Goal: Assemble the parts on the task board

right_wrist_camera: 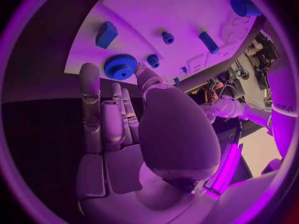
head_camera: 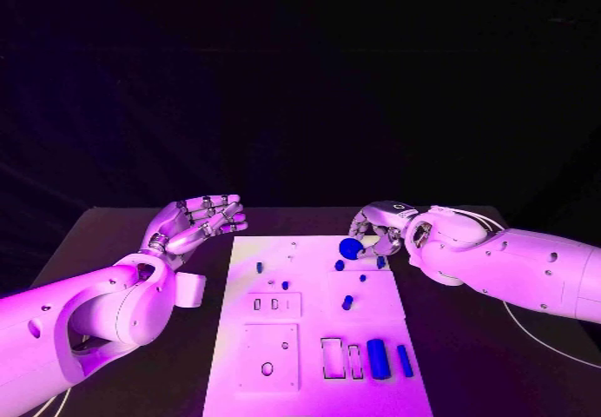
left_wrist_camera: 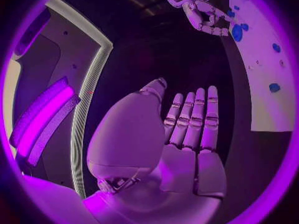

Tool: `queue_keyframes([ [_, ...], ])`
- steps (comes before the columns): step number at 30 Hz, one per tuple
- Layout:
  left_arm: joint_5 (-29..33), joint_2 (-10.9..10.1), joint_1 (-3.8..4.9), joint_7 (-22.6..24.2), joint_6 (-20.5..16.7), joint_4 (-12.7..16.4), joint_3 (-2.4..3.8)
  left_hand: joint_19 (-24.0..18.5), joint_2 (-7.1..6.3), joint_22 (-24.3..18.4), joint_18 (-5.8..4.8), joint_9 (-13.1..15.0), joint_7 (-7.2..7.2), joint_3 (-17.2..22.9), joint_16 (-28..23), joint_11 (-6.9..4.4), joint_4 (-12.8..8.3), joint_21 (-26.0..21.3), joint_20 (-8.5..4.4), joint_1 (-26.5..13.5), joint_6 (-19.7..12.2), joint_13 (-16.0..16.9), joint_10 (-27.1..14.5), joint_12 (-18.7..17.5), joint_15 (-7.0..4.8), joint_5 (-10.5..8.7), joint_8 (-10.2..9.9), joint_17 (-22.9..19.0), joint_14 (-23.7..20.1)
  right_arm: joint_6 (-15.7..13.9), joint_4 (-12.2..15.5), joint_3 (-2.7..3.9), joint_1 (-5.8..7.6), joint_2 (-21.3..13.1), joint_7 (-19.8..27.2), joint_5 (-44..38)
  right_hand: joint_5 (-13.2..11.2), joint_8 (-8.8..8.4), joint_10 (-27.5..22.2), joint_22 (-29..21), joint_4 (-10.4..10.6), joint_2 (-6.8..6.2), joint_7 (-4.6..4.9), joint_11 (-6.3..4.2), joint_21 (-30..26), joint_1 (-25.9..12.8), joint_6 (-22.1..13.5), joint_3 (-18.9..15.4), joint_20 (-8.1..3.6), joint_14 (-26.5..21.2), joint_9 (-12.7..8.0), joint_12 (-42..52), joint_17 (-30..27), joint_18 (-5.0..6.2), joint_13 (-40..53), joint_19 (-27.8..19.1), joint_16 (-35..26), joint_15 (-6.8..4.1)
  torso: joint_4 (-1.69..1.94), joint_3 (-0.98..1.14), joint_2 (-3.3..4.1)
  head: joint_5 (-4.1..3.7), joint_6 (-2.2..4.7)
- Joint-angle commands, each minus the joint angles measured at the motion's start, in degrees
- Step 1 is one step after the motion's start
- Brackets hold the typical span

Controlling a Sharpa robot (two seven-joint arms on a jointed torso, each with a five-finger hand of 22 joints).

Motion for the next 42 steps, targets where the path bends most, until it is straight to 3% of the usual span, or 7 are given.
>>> queue_keyframes([
  [1,-0.4,0.0,0.13,0.5,1.4,0.2,0.08,0.0,-0.28,-0.1,0.5,0.0,2.34,0.3,-0.3,0.02,0.0,0.0,-0.01,0.5,0.4,0.0,0.4,0.0,0.08,-0.32,0.2,0.1,-0.3,0.4,-0.1,0.03,0.02,0.2,-2.0,-3.2,0.4,0.3,0.4,2.6,0.7,0.01,0.01,0.02,2.2,0.5,-0.5,0.1,0.08,2.8,0.2,0.6,1.6,-0.86,0.4,0.3,1.7,0.24,0.13,0.0,0.21,-0.03,-0.02],
  [13,-0.4,-0.1,0.22,-0.1,1.7,0.2,0.1,-0.1,-0.33,-0.1,0.49,0.0,2.42,0.3,-0.4,0.06,0.0,0.0,0.0,0.4,0.3,0.0,0.4,-0.1,0.12,-0.35,0.1,0.1,-0.4,1.4,-1.6,0.05,0.02,1.1,-3.4,-2.7,1.0,-0.06,7.7,13.6,4.1,-0.69,-0.94,-1.85,11.2,0.7,-2.6,1.0,-0.79,3.5,0.8,5.5,6.9,-1.89,5.2,1.1,7.2,-1.07,0.14,-0.03,0.49,-0.03,0.04],
  [17,-0.4,-0.1,0.25,-0.3,1.8,0.2,0.1,-0.1,-0.36,-0.1,0.49,0.0,2.47,0.3,-0.4,0.09,0.0,0.0,0.01,0.4,0.3,0.0,0.3,-0.2,0.13,-0.37,0.1,0.1,-0.4,2.2,-1.8,0.05,0.03,1.2,-3.5,-1.6,1.4,0.19,10.4,21.5,5.1,-1.33,-1.8,-2.92,17.4,1.5,-2.9,0.1,-1.67,3.4,1.3,13.2,6.7,-3.02,12.5,3.2,7.6,-1.96,0.18,0.0,0.54,-0.03,-0.04],
  [18,-0.4,-0.1,0.26,-0.3,1.8,0.2,0.1,-0.1,-0.36,-0.1,0.49,0.0,2.47,0.3,-0.4,0.09,0.0,0.0,0.01,0.4,0.3,0.0,0.3,-0.2,0.13,-0.37,0.1,0.1,-0.4,2.3,-1.8,0.05,0.03,1.3,-3.5,-1.1,1.7,0.37,6.9,24.6,5.9,-1.23,-1.97,-3.01,19.7,1.9,-3.1,-0.6,-1.82,3.6,1.8,20.9,7.6,-3.37,21.0,3.4,8.6,-2.07,0.14,0.01,0.52,0.0,-0.07],
  [20,-0.4,-0.1,0.28,-0.4,1.9,0.1,0.1,-0.1,-0.36,-0.1,0.49,0.0,2.47,0.3,-0.4,0.09,0.0,0.0,0.01,0.4,0.3,0.0,0.3,-0.2,0.13,-0.37,0.1,0.1,-0.4,2.6,-1.8,0.06,0.03,1.4,-3.4,0.1,2.4,0.51,3.0,27.2,6.0,-0.55,-1.8,-2.76,21.5,1.4,-3.1,-1.0,-1.51,3.9,2.4,31.8,8.9,-3.68,32.0,3.5,9.9,-1.88,0.12,0.0,0.56,0.03,-0.1],
  [26,-0.4,-0.1,0.31,-0.7,2.0,0.0,0.1,-0.1,-0.36,-0.1,0.49,0.0,2.47,0.3,-0.4,0.09,0.0,0.0,0.01,0.4,0.3,0.0,0.3,-0.2,0.13,-0.37,0.1,0.1,-0.4,3.6,-2.3,0.1,0.04,1.9,-3.4,2.9,3.8,0.47,12.0,33.4,6.1,-0.02,-0.86,-1.93,25.7,-0.1,-2.9,-1.1,-0.9,4.6,3.0,62.0,13.5,-4.49,59.9,5.2,13.3,-1.08,0.21,-0.06,0.6,-0.14,-0.12],
  [42,-0.4,0.0,0.39,-1.3,1.9,-0.1,0.1,-0.1,-0.38,-0.1,0.5,-0.1,2.53,0.3,-0.5,0.15,0.0,0.0,0.02,0.4,0.2,-0.1,0.2,-0.3,0.17,-0.39,0.0,0.1,-0.5,5.2,-4.4,0.11,0.06,3.1,-3.3,6.1,4.2,0.73,17.9,37.0,6.1,0.61,-0.33,-1.42,28.1,-1.0,-1.6,-0.5,-0.45,5.0,3.4,72.6,16.0,-5.03,69.7,6.3,14.8,-0.61,0.37,-0.15,0.78,-0.35,-0.3],
])
